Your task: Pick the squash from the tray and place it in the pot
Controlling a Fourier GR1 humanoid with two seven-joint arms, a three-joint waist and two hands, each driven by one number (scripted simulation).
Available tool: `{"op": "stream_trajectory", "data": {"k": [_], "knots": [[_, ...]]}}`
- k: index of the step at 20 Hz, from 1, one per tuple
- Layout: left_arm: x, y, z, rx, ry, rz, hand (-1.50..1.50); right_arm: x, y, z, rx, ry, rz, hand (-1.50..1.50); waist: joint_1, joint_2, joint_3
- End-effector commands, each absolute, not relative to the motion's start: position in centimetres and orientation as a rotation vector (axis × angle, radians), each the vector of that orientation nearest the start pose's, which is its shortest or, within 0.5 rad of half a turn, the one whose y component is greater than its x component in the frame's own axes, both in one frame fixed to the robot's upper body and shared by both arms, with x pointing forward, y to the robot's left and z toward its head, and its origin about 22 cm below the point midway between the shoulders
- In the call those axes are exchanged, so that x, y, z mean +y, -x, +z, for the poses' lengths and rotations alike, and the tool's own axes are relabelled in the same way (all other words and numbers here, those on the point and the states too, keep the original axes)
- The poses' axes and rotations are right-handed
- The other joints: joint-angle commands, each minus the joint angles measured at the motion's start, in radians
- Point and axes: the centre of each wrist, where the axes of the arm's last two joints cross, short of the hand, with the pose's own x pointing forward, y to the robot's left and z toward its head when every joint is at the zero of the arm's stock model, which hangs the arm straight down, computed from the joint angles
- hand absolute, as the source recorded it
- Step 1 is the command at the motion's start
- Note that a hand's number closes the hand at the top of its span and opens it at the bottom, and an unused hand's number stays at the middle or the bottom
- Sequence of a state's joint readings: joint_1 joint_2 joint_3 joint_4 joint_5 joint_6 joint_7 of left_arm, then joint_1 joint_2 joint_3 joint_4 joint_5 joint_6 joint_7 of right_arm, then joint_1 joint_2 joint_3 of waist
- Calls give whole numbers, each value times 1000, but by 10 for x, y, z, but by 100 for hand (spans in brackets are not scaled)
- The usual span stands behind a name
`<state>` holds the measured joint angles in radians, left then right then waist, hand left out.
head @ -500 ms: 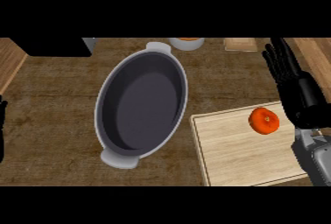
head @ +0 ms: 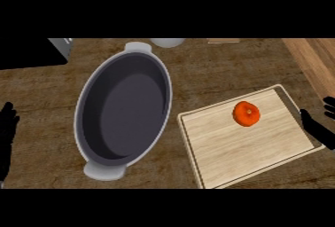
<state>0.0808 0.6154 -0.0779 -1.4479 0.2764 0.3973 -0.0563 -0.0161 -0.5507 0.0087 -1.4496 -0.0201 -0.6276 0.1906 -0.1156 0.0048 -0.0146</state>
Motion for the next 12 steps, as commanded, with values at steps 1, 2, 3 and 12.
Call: {"op": "stream_trajectory", "data": {"k": [1,2,3,12], "knots": [[366,-209,6,-1373,-544,-50,0,-390,-205,12,-1275,1320,-122,-150,-4,-12,1],[360,-212,9,-1385,-538,-66,0,-379,-198,5,-1292,1362,-158,-150,15,-15,5],[354,-207,2,-1357,-511,-72,0,-361,-194,-2,-1309,1362,-219,-150,30,-15,5],[336,-220,12,-1384,-447,-151,0,-317,-161,26,-1093,1271,-149,-150,101,-5,5]]}}
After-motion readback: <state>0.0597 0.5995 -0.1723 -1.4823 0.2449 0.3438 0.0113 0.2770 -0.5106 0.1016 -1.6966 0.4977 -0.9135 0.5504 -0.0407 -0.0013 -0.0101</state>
